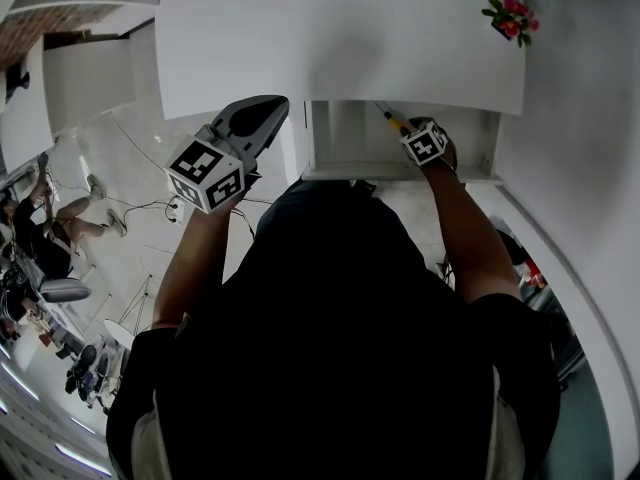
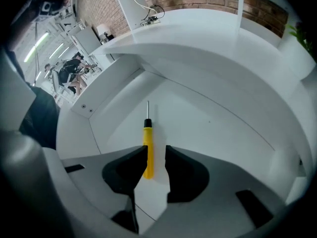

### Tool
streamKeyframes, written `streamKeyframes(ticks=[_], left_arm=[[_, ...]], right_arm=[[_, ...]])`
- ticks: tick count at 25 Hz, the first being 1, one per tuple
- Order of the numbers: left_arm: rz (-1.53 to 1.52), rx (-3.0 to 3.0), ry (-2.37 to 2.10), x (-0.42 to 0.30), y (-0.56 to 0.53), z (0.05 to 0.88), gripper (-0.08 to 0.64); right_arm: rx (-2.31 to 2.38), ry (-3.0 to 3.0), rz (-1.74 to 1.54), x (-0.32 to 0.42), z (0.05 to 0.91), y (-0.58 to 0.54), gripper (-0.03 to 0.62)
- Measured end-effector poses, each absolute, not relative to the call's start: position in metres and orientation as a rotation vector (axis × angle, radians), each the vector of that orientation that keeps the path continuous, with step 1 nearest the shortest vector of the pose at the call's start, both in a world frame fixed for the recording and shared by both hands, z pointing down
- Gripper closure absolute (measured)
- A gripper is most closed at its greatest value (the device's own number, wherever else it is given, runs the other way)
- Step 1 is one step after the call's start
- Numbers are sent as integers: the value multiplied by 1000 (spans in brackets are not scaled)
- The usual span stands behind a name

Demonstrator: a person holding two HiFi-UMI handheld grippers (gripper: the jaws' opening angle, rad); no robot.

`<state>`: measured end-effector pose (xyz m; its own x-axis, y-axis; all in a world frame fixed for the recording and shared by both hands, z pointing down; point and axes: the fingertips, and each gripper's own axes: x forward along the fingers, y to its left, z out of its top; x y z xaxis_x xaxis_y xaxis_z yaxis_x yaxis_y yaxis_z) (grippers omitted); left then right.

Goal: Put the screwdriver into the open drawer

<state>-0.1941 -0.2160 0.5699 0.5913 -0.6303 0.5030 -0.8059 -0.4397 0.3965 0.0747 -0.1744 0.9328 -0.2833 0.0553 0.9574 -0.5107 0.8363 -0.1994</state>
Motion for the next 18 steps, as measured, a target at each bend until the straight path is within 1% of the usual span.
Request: streamKeyframes(ticks=[18], left_arm=[[350,2329,-1154,-151,-188,512,545]], right_arm=[[533,-1942,577,100,846,-190,474]])
